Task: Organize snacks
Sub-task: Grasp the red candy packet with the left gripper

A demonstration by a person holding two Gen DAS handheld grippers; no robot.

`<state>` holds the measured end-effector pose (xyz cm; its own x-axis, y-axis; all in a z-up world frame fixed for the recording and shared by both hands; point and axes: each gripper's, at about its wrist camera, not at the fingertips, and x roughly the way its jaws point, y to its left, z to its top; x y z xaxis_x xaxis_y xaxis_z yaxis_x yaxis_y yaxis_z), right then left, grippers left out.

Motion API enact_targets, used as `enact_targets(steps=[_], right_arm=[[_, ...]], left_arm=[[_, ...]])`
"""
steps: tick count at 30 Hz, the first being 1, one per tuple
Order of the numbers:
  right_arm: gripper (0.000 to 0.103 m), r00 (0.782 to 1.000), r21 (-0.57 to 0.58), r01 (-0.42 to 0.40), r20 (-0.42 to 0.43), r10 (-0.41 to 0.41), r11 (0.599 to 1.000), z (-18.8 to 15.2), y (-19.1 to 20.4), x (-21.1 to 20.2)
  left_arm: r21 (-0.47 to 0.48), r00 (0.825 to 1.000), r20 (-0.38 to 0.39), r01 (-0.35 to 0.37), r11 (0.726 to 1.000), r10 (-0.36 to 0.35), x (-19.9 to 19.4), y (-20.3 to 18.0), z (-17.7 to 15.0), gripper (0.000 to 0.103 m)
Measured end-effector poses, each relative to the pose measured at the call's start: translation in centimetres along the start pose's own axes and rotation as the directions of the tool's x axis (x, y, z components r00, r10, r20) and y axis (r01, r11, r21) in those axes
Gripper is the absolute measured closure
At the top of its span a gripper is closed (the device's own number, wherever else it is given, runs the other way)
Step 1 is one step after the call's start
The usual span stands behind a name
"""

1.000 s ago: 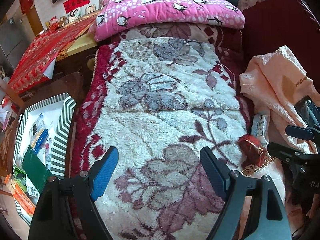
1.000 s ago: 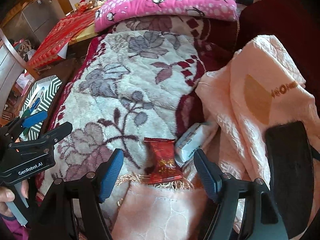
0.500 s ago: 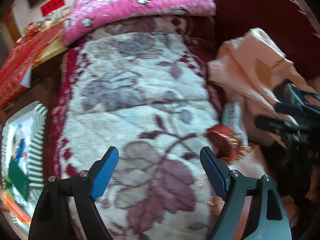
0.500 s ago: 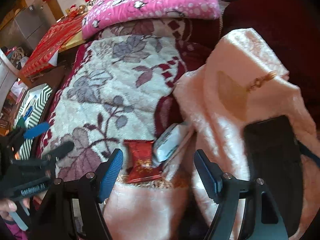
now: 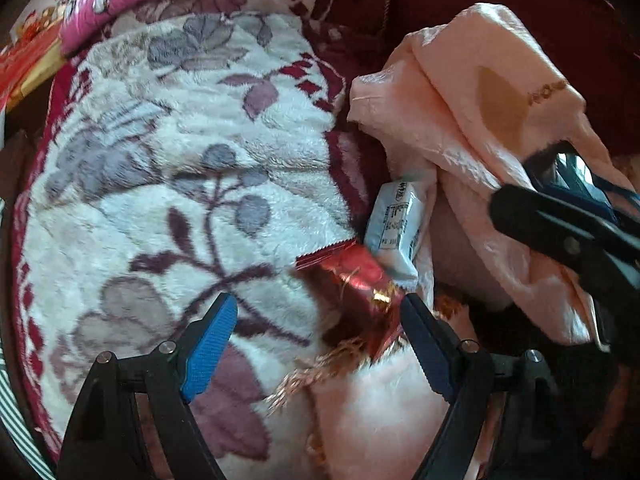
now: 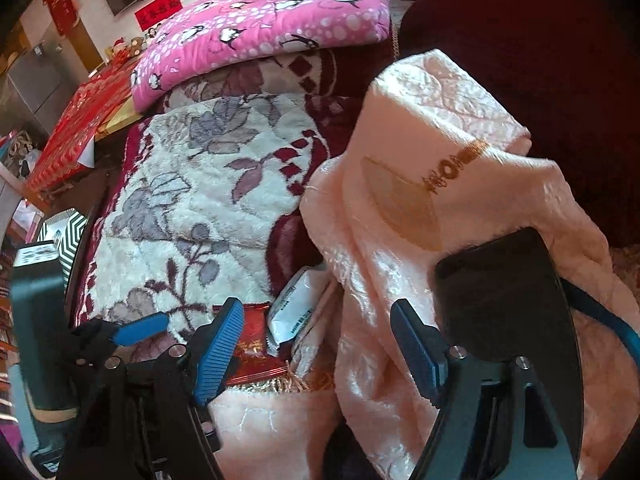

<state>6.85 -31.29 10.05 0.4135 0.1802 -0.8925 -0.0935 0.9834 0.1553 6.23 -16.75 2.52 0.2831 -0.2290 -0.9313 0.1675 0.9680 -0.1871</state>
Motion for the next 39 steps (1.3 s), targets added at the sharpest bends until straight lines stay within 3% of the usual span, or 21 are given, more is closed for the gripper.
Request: enact_targets(steps=[12, 14, 18, 20, 24, 29, 34, 37, 39], right_arm=[[0.023, 1.000, 0.027, -0.014, 0.002, 0.014, 1.000, 0.0, -1.0, 0.2], [0.023, 1.000, 0.027, -0.014, 0.003, 0.014, 1.000, 0.0, -1.0, 0.2], [0.023, 1.000, 0.034, -0.018, 0.007, 0.018, 0.999, 0.0, -1.1, 0.1], [0.023, 1.000, 0.035, -0.021, 0.005, 0.021, 0.999, 0.0, -1.1, 0.2], [0.023, 1.000, 0.033, -0.026, 0.004, 0.026, 0.999, 0.0, -0.9, 0.1], [0.023, 1.000, 0.041, -0.027, 0.009, 0.027, 0.999, 0.0, -1.2, -0.1], [0.023, 1.000, 0.047, -0.030, 0.012, 0.029, 0.998, 0.0, -1.4, -0.1], [0.022, 0.999, 0.046, -0.031, 0.011, 0.030, 0.998, -0.1, -1.4, 0.0], [0.022, 1.000, 0.050, -0.029, 0.012, 0.028, 0.998, -0.1, -1.4, 0.0]], left_arm=[[0.008, 1.000, -0.022, -0.011, 1.000, 0.011, 2.3, -0.7, 0.6, 0.019], [0.027, 1.000, -0.018, -0.025, 0.999, 0.025, 2.1, -0.5, 0.2, 0.032], [0.020, 1.000, -0.007, 0.016, 1.000, -0.016, 1.1, 0.7, -0.1, 0.055], [0.026, 0.999, -0.007, 0.050, 0.998, -0.050, 0.6, 1.0, -0.1, 0.077], [0.048, 0.999, -0.012, 0.054, 0.997, -0.053, 0.3, 0.6, -0.2, 0.075], [0.072, 1.000, -0.018, 0.002, 0.997, 0.000, 1.0, -0.6, 0.4, 0.052], [0.105, 0.999, -0.016, -0.037, 0.994, 0.039, 1.5, -1.7, 0.5, 0.040], [0.114, 0.998, -0.013, -0.059, 0.992, 0.061, 2.1, -1.9, 0.7, 0.040], [0.118, 0.998, -0.002, -0.070, 0.991, 0.071, 2.2, -1.9, 0.8, 0.048]])
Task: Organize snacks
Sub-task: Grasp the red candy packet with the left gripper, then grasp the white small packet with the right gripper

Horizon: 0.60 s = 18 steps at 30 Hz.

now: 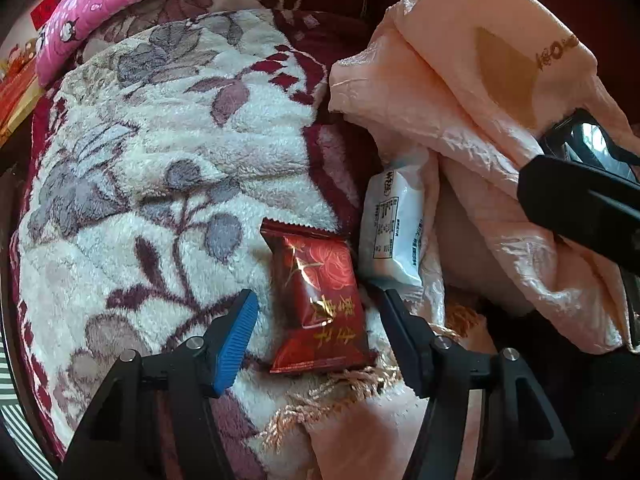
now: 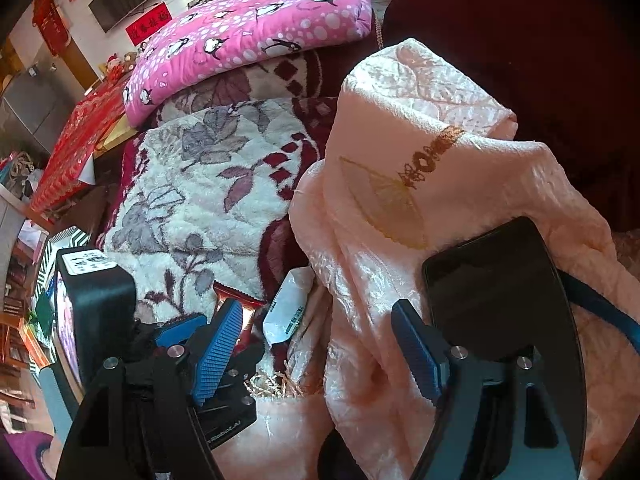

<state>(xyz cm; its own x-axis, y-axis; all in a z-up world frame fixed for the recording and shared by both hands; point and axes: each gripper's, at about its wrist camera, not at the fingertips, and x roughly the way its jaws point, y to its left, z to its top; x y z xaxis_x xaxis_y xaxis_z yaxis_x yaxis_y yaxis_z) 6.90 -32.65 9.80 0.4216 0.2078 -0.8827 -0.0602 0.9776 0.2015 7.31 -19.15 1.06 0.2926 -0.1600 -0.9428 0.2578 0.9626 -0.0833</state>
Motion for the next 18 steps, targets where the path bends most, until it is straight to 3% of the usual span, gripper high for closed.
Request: enact_targets(steps=[1, 2, 6, 9, 13, 18], right_arm=[[0.022, 1.000, 0.002, -0.003, 0.000, 0.003, 1.000, 0.0, -0.1, 0.0], [0.022, 1.000, 0.004, -0.005, -0.002, 0.005, 1.000, 0.0, -0.1, 0.0], [0.022, 1.000, 0.003, -0.022, -0.001, 0.022, 1.000, -0.2, 0.1, 0.0], [0.022, 0.995, 0.003, -0.101, -0.015, 0.101, 0.995, -0.4, 0.8, 0.2], [0.022, 0.988, 0.001, -0.142, -0.063, 0.142, 0.990, -0.9, 2.2, 2.1], [0.023, 0.992, -0.004, -0.094, -0.085, 0.094, 0.996, -0.7, 3.1, 4.5]], left_arm=[[0.005, 1.000, 0.010, -0.026, 1.000, 0.026, 0.0, 0.1, 0.0, 0.067], [0.005, 1.000, 0.015, -0.022, 1.000, 0.022, 0.0, 0.5, 0.1, 0.072], [-0.053, 0.999, 0.022, 0.033, 0.998, -0.032, -0.7, 3.0, 0.1, 0.073], [-0.072, 0.998, 0.057, -0.006, 0.997, 0.010, -2.3, 4.6, -0.7, 0.073], [-0.113, 0.997, 0.075, -0.028, 0.993, 0.037, -4.0, 7.1, -1.8, 0.073], [-0.142, 0.995, 0.083, -0.037, 0.989, 0.050, -5.3, 9.2, -3.1, 0.073]])
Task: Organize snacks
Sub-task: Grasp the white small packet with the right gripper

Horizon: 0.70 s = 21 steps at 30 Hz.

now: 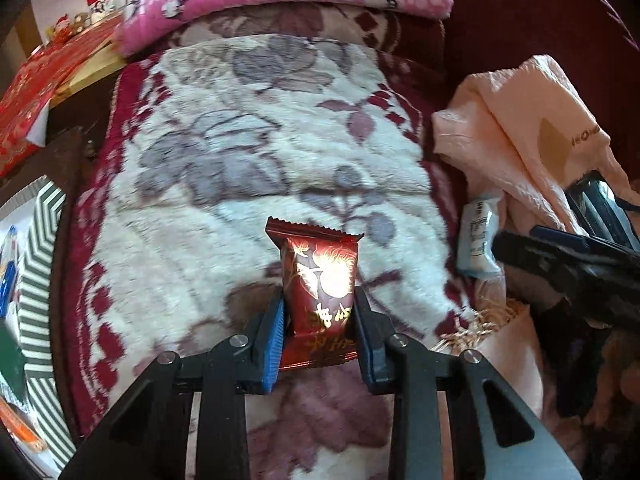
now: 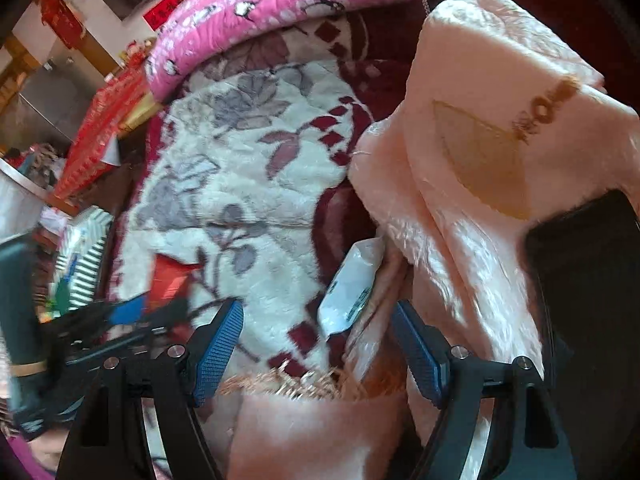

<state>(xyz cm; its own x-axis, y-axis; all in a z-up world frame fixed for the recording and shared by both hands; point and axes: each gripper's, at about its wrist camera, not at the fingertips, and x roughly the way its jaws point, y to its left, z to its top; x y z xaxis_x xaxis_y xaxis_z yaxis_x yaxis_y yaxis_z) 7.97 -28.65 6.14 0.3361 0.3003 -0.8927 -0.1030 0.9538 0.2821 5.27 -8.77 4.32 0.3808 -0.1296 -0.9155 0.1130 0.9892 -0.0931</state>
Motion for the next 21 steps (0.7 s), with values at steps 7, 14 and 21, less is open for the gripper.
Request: enact_targets(steps=[7, 14, 21], right_arm=[[0.038, 0.999, -0.026, -0.003, -0.041, 0.002, 1.000, 1.4, 1.2, 3.6], [0.039, 0.999, 0.010, 0.014, -0.034, -0.014, 1.000, 1.7, 0.2, 4.7], [0.072, 0.999, 0.000, 0.017, -0.035, -0.017, 1.000, 1.3, -0.5, 4.9]], left_arm=[[-0.032, 1.000, -0.005, -0.019, 0.999, 0.019, -0.6, 2.4, -0.9, 0.073], [-0.048, 1.000, -0.007, -0.024, 0.999, 0.023, -0.3, 3.0, -0.8, 0.073], [-0.038, 1.000, -0.007, -0.031, 0.999, 0.030, -0.4, 2.8, -1.0, 0.073]])
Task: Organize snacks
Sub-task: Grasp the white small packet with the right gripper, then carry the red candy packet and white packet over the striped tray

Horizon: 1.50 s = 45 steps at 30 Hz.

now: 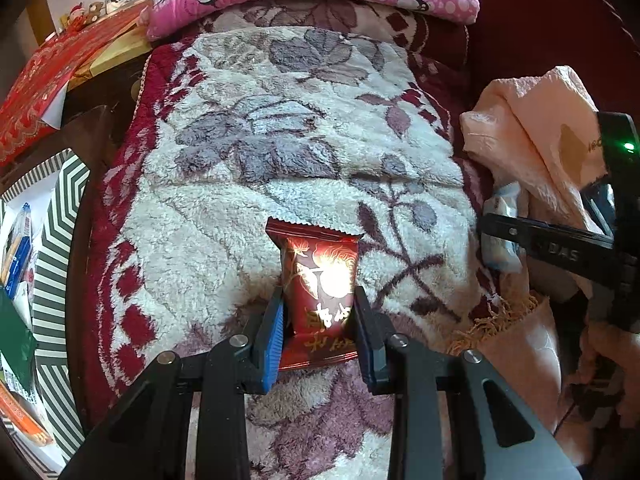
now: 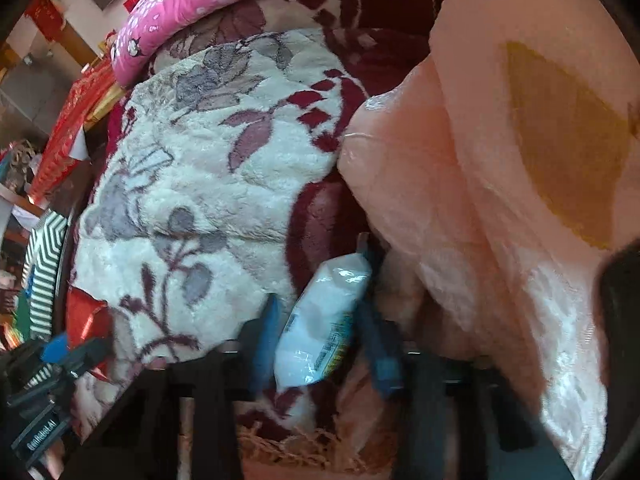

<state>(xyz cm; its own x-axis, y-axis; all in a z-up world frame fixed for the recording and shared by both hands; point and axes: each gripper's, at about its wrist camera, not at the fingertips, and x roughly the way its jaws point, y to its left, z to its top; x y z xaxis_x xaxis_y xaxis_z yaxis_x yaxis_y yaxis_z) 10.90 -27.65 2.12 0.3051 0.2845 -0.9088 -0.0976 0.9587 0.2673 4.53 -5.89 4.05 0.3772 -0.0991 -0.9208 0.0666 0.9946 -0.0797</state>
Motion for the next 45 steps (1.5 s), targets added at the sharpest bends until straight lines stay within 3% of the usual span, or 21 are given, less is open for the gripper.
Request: enact_targets(steps=[2, 11, 27, 37, 45], right_arm=[[0.081, 1.000, -0.010, -0.026, 0.013, 0.026, 1.000, -0.2, 0.2, -0.8], [0.081, 0.996, -0.148, -0.079, 0.033, 0.085, 0.986, -1.6, 5.0, -3.2], [0.081, 0.982, -0.360, -0.169, 0.013, 0.186, 0.917, -3.0, 17.3, -4.4], [0.081, 0.975, -0.470, -0.203, -0.021, 0.219, 0.859, -3.4, 24.1, -4.5], [0.081, 0.970, -0.556, -0.225, -0.049, 0.239, 0.800, -3.9, 29.8, -4.1]], left_arm=[[-0.007, 1.000, 0.003, -0.005, 1.000, 0.005, -0.2, 0.2, 0.0, 0.073], [-0.032, 0.999, 0.030, -0.043, 0.999, 0.044, -2.0, 2.2, -1.1, 0.073], [-0.148, 0.984, 0.101, -0.129, 0.981, 0.144, -7.1, 9.6, -3.7, 0.073], [-0.235, 0.969, 0.135, -0.171, 0.957, 0.206, -10.1, 14.4, -5.1, 0.073], [-0.327, 0.952, 0.150, -0.207, 0.922, 0.266, -12.5, 19.5, -6.5, 0.073]])
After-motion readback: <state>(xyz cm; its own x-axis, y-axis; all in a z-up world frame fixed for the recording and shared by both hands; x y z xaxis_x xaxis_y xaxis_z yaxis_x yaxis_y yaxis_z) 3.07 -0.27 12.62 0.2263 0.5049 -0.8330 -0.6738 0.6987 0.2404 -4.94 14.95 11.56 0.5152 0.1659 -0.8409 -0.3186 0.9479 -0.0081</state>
